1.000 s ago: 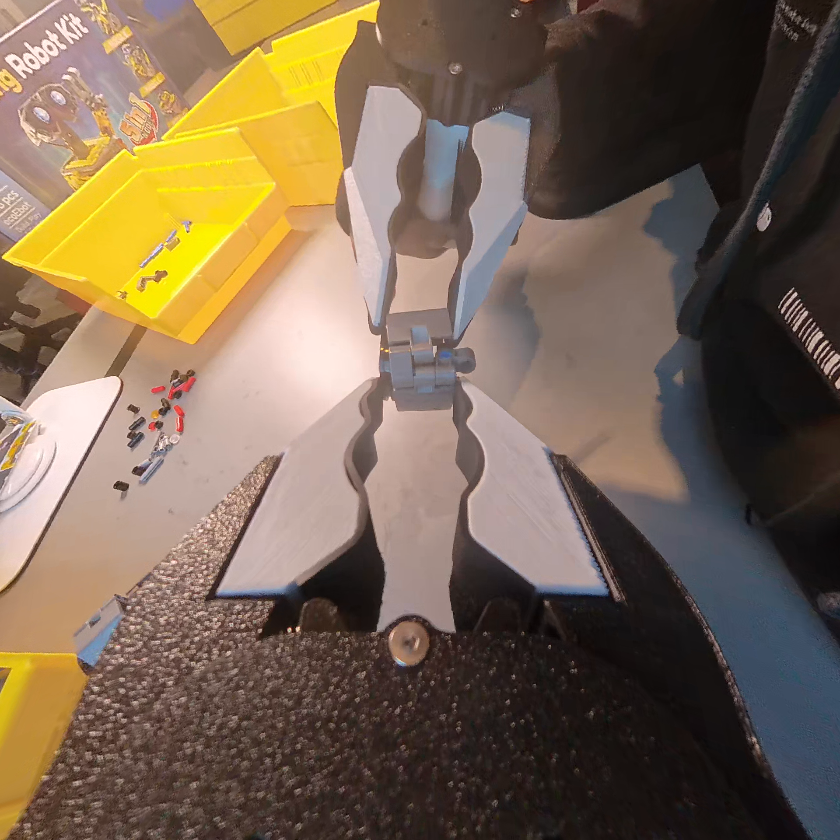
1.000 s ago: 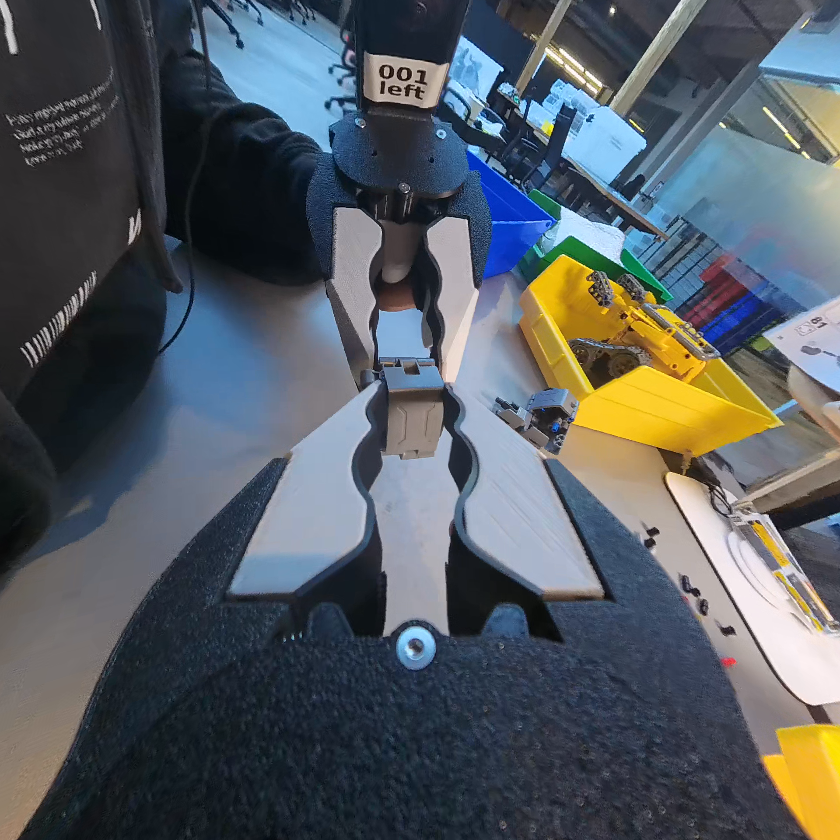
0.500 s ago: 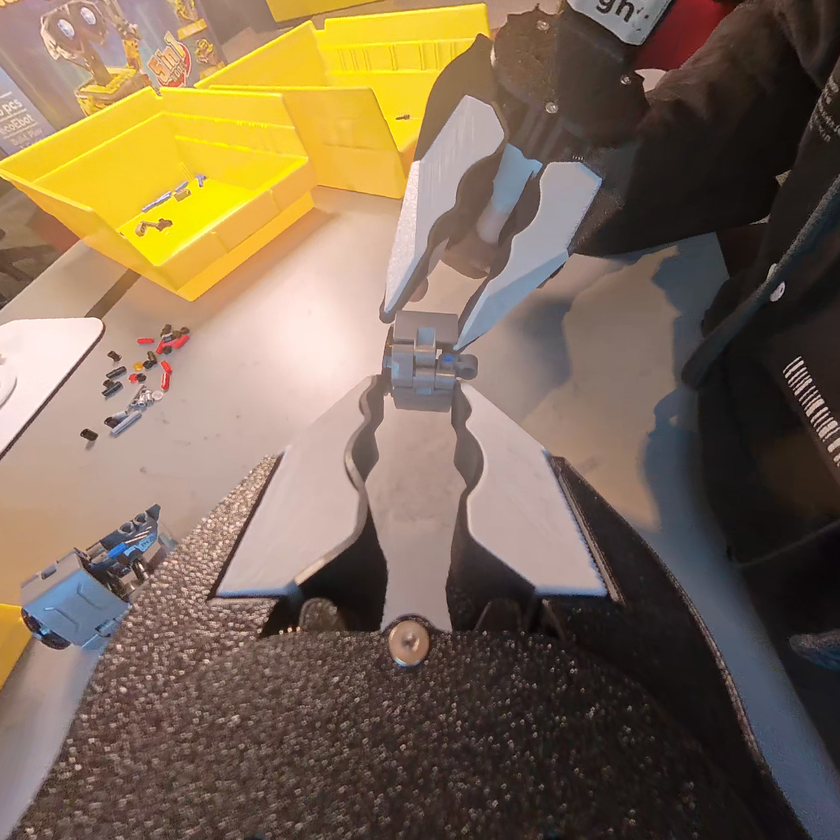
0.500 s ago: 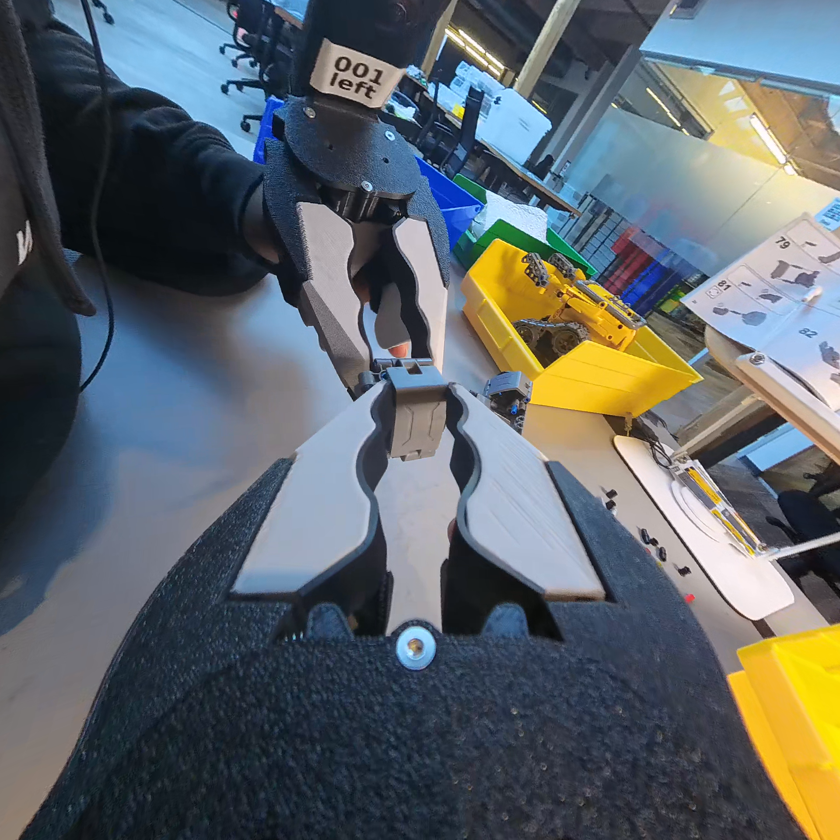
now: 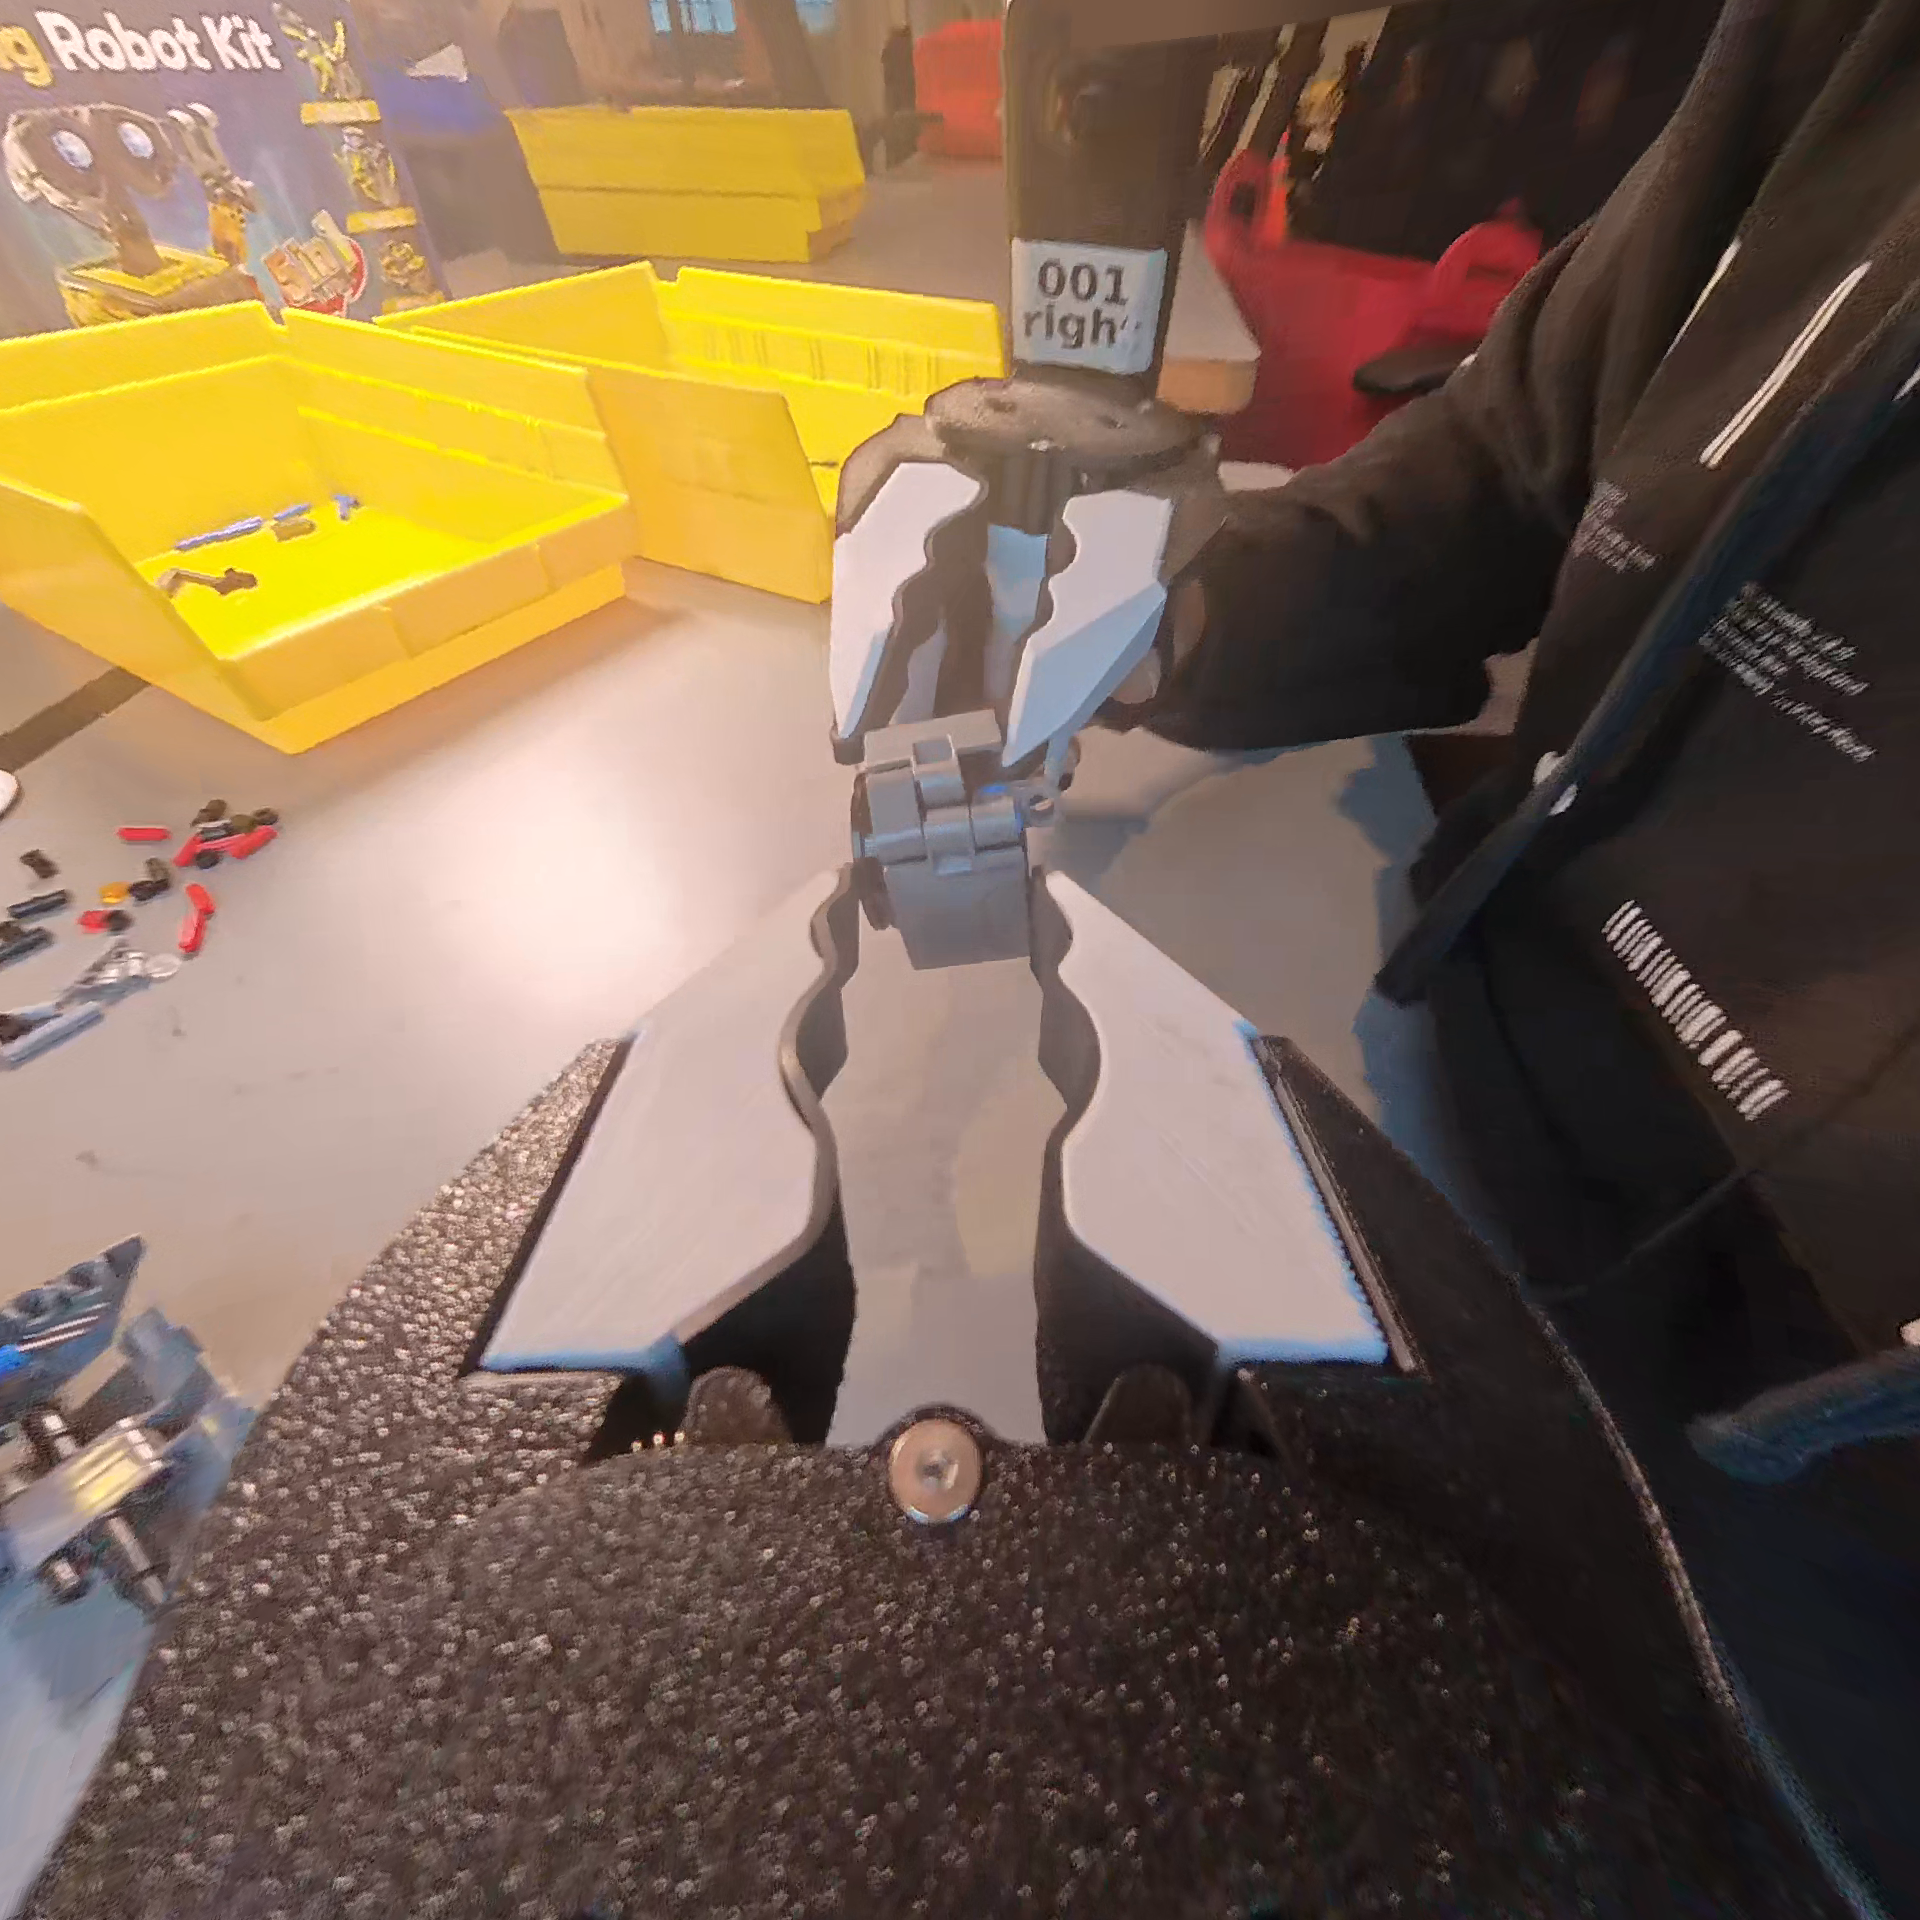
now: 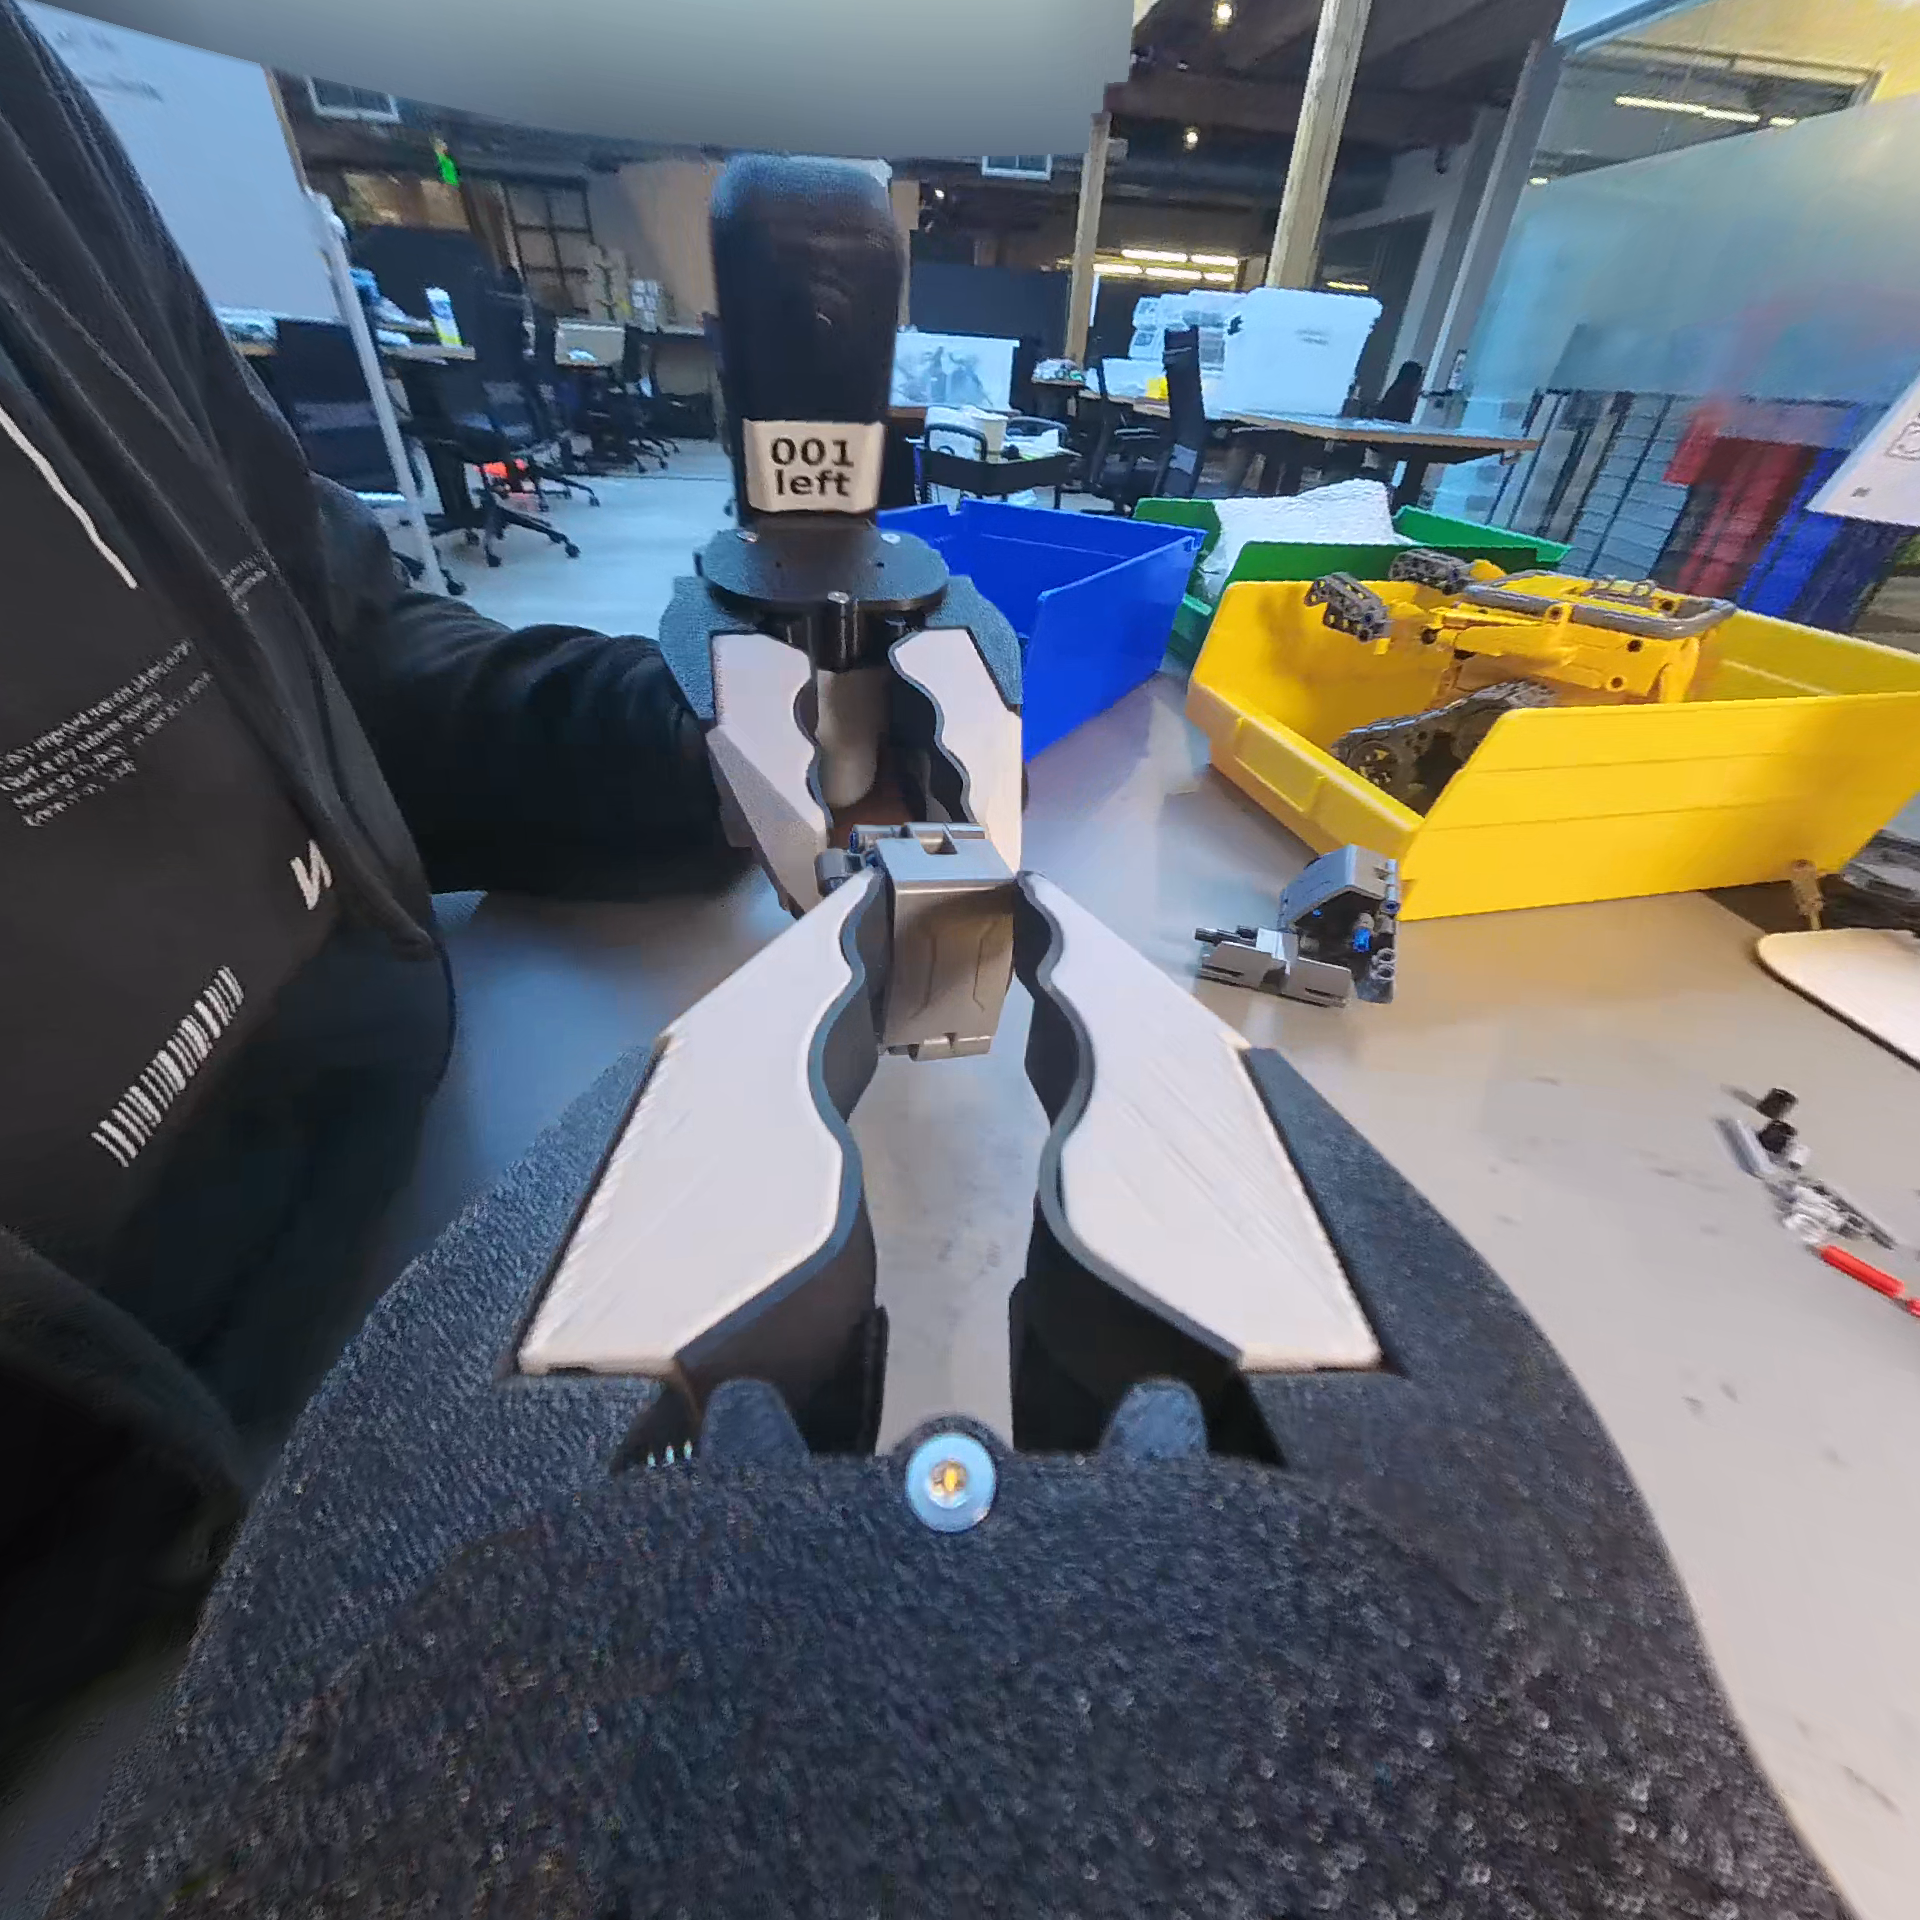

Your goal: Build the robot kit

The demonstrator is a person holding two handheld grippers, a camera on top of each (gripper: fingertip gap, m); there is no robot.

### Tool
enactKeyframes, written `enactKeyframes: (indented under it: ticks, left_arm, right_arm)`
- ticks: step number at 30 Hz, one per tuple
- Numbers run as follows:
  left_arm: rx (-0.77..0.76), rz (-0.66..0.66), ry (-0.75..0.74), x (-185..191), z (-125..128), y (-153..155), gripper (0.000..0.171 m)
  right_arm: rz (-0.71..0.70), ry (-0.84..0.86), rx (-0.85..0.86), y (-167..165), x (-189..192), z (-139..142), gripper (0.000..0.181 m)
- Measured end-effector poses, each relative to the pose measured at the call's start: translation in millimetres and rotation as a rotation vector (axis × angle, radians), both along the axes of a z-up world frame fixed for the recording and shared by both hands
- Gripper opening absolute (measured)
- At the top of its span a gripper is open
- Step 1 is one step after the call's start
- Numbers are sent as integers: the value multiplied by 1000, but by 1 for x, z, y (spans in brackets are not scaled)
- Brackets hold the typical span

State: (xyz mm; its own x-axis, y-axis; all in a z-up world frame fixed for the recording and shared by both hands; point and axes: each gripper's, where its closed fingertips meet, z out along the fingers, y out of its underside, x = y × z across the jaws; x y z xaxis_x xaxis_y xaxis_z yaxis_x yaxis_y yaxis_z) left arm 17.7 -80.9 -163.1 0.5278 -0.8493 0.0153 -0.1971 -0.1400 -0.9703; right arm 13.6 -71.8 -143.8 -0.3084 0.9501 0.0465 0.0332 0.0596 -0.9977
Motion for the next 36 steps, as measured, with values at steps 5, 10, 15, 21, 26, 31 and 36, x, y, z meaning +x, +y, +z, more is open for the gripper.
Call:
enactKeyframes:
  ticks: [5,10,15,21,26,31,36]
  left_arm:
    - [-12,-36,-73,1,9,-4,40]
    - [24,-53,-79,5,17,-8,33]
    - [17,-24,3,2,5,-5,31]
    - [91,-32,115,4,-10,-7,29]
    - [206,-35,54,3,9,-8,28]
    - [301,-50,13,8,25,-16,22]
    - [297,-94,-143,6,46,-25,22]
  right_arm:
    - [26,40,-13,1,7,6,22]
    - [21,86,177,-6,10,5,22]
    - [-34,56,451,-9,6,-6,22]
    - [-24,-6,593,-15,5,-19,22]
    - [-19,30,441,-17,7,-4,25]
    - [25,47,290,-10,17,3,45]
    - [92,38,280,-17,19,-1,47]
